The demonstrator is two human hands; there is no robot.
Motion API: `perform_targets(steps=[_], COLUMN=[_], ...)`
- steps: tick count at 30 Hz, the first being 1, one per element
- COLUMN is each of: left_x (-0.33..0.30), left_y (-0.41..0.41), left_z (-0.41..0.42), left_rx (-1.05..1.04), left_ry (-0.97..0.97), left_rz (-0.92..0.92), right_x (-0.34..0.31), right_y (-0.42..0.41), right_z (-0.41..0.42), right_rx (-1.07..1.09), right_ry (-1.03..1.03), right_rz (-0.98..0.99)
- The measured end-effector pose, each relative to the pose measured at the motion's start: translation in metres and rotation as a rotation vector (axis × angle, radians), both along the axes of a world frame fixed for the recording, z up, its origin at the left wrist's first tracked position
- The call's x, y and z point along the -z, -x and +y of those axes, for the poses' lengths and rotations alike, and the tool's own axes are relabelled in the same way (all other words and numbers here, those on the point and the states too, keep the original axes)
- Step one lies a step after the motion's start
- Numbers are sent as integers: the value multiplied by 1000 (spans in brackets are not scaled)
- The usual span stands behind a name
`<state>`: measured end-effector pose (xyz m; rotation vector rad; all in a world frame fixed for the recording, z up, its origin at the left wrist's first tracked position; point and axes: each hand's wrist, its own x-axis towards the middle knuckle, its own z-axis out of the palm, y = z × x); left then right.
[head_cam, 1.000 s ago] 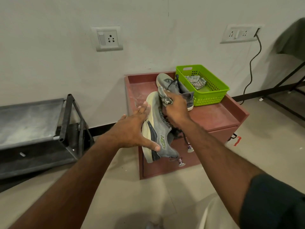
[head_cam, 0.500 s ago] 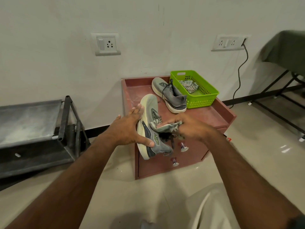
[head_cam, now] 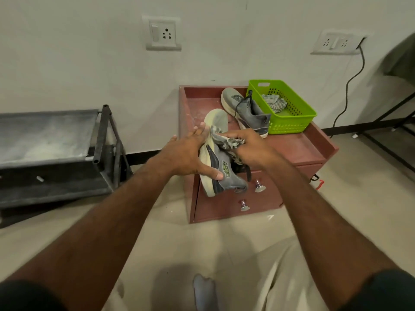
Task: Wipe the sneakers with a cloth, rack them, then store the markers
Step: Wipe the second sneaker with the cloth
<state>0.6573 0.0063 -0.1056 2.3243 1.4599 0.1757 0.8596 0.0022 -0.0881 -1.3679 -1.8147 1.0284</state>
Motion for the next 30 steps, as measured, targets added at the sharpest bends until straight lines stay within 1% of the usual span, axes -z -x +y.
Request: perform_targets(steps=[3,5,7,9,10,11,12,15,16,18,20,21,22,23,24,25,26,27,29,30], left_x=[0,0,1,2,2,2,2,1,1,0,0,-2,-3,-4,-5,-5,-5,-3,0,1], left_y=[1,-2,-5,-10,-12,-14,-15,-16,-15,-9,-5,-4,-4,-6,-9,-12,-14,-15,-13,-11], left_z=[0,0,0,-1,-1,-2,-2,-2,-1,0,0,-1,-3,-5,-8,-12,-14,-15,-15,-14], left_rx=[8,10,18,34,40,45,48,40,27,4,2,5,9,17,28,42,59,73,82,74], left_ry=[1,-2,-6,-9,-12,-17,-25,-41,-35,-18,-11,-6,-12,-28,-49,-65,-75,-76,-59,-46], left_rz=[1,-2,-10,-14,-10,-4,1,10,6,-3,-5,-6,-3,8,25,40,51,63,84,89], right_x=[-18,-21,-22,-21,-19,-15,-10,6,5,-3,-9,-10,-9,-7,-4,0,3,6,14,14], right_y=[-21,-32,-34,-35,-33,-31,-28,-18,-19,-25,-33,-35,-35,-33,-30,-26,-22,-17,-5,-1], right_z=[-26,-37,-34,-20,-13,-7,-3,-5,-8,-18,-26,-27,-26,-21,-16,-12,-9,-8,-9,-10], right_rx=[-137,-165,-23,259,372,413,386,98,41,-42,-101,-65,22,124,206,259,255,192,33,0], right_ry=[185,187,127,-17,-82,-102,-74,41,66,129,126,105,52,-33,-122,-167,-171,-154,-155,-173], right_rz=[67,95,256,397,407,384,331,-19,-64,-13,108,175,211,201,164,119,94,39,-161,-227])
